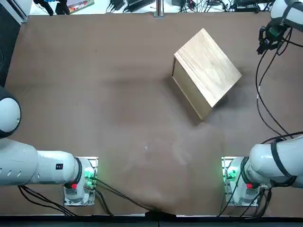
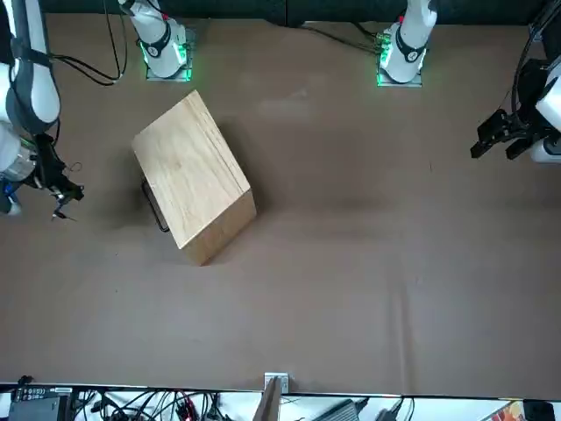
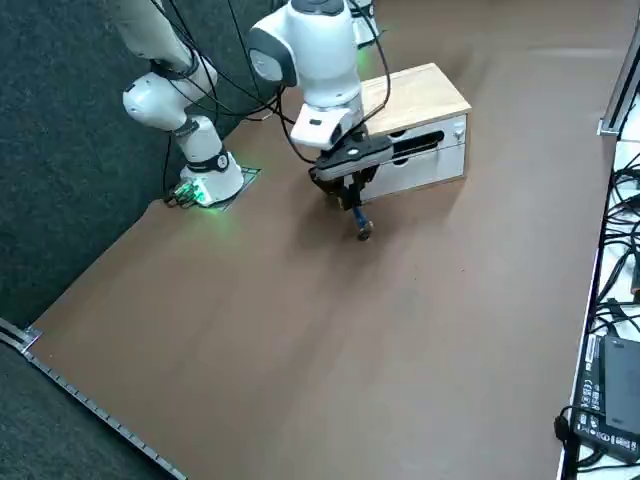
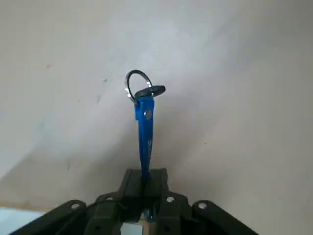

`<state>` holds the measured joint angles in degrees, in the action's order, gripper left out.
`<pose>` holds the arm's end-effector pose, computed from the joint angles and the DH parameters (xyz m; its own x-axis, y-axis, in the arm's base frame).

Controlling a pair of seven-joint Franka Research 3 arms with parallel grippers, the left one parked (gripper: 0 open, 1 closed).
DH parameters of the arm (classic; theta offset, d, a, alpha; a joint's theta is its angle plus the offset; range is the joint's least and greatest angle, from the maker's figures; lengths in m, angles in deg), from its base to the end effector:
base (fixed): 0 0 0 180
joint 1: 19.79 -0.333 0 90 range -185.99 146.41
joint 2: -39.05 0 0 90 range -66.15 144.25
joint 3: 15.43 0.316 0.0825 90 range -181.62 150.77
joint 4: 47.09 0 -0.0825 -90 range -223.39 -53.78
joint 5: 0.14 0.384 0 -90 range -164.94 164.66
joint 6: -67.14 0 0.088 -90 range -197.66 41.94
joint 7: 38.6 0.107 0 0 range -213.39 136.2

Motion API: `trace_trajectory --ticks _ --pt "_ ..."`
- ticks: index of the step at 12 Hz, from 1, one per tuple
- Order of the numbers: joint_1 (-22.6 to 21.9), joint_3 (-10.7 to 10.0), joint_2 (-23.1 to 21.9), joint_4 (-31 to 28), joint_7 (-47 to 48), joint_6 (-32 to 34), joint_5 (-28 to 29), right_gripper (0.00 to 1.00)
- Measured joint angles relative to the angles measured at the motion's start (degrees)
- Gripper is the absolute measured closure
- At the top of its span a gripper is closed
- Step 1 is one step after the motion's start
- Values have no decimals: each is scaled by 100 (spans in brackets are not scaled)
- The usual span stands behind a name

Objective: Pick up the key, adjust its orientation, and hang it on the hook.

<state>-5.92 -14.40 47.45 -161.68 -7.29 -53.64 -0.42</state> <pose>0.5640 -0.1290 0.3834 0.7186 -0.6947 -0.0322 -0.6944 -0.7193 0.0213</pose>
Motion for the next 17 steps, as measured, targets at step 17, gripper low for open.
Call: trace_trajectory --ticks 17 --pt "-1203 65 1602 1718 -5582 -35 4 96"
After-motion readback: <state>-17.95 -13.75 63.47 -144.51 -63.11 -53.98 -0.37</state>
